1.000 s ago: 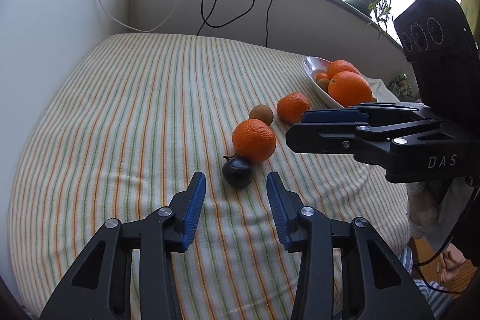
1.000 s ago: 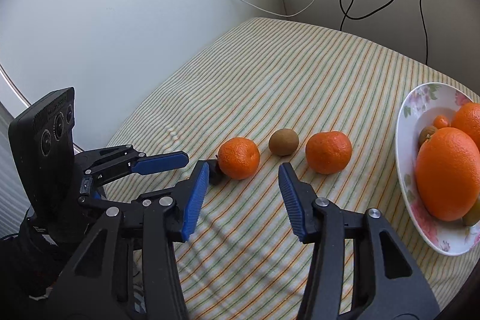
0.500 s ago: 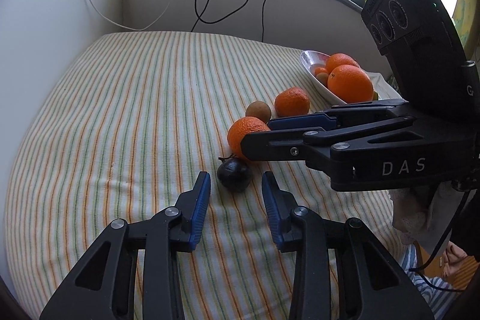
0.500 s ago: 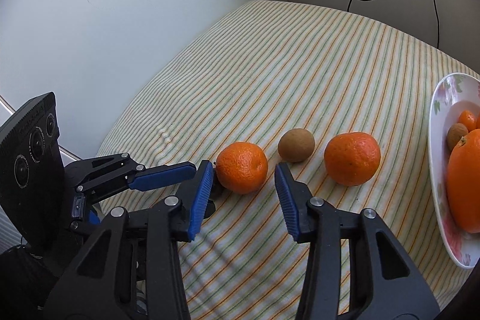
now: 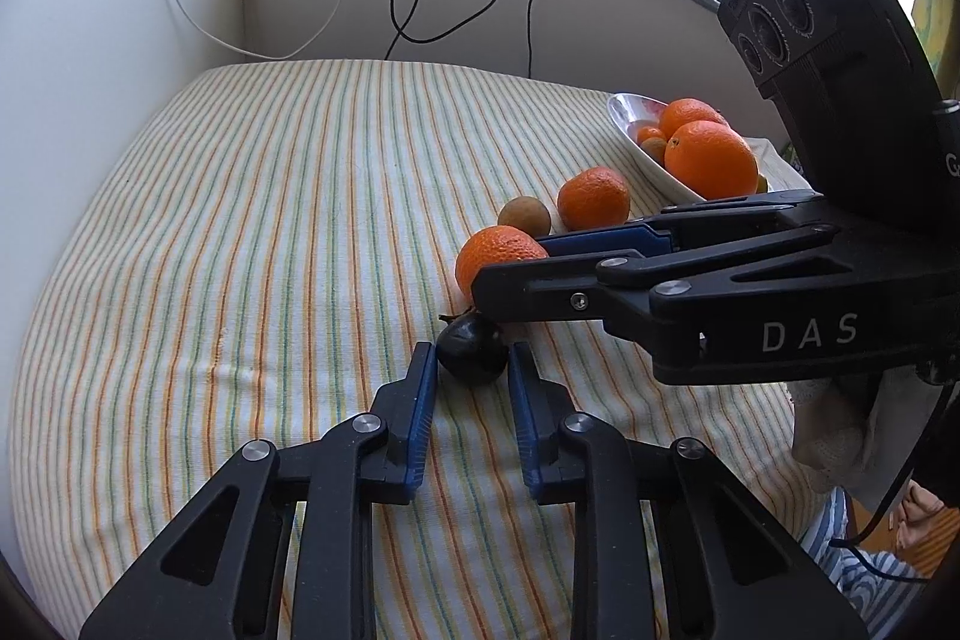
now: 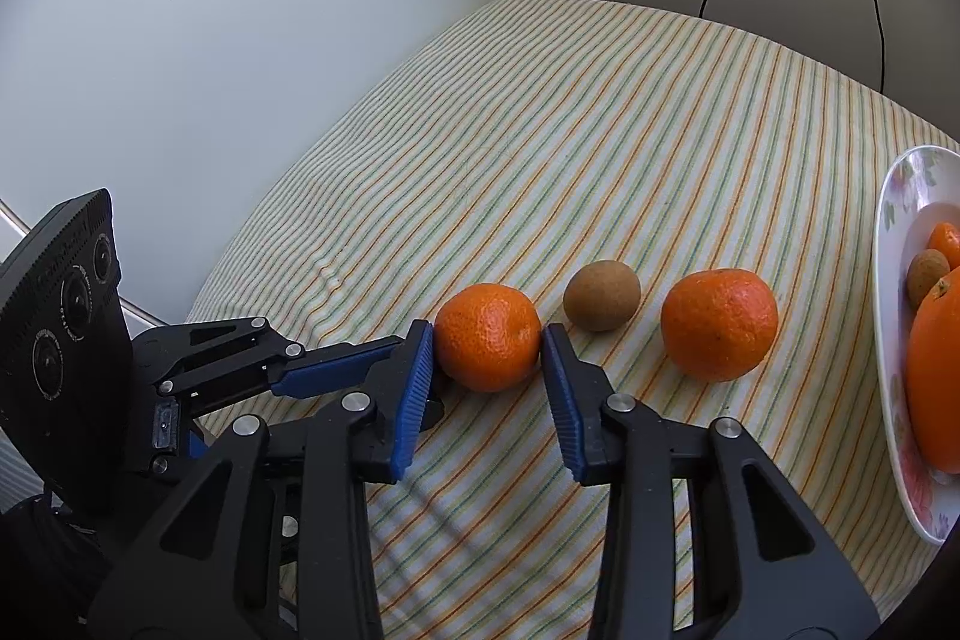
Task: Organize fruits
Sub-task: 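Close the right tool on a mandarin while the left tool grasps the dark plum, then carry the mandarin and plum over the plate with both tools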
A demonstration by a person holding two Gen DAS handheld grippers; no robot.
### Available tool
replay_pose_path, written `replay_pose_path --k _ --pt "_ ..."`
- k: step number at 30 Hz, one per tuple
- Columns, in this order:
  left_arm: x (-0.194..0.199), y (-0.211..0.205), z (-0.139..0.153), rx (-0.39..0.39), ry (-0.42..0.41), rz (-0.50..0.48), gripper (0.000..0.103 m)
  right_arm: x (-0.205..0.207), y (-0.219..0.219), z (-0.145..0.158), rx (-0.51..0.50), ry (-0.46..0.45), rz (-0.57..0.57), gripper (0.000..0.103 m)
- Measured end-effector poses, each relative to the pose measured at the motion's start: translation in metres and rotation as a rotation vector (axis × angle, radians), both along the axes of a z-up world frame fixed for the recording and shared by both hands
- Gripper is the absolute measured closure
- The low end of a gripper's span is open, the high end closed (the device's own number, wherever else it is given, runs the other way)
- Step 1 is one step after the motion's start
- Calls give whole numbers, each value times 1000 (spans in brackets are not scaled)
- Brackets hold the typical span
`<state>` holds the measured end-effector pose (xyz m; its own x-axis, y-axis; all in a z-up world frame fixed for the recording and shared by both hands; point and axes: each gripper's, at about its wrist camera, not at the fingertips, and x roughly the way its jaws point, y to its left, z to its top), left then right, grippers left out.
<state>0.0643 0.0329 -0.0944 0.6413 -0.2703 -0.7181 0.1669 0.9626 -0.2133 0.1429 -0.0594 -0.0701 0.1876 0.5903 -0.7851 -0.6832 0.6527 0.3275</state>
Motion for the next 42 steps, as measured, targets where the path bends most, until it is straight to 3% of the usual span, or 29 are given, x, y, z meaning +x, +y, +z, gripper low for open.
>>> replay_pose_path --k 18,42 --pt "-8 5 17 -9 -41 9 81 -15 -31 28 39 -59 -21 65" --pt "33 -55 51 -37 -116 -93 81 -17 -155 75 49 -174 -203 65"
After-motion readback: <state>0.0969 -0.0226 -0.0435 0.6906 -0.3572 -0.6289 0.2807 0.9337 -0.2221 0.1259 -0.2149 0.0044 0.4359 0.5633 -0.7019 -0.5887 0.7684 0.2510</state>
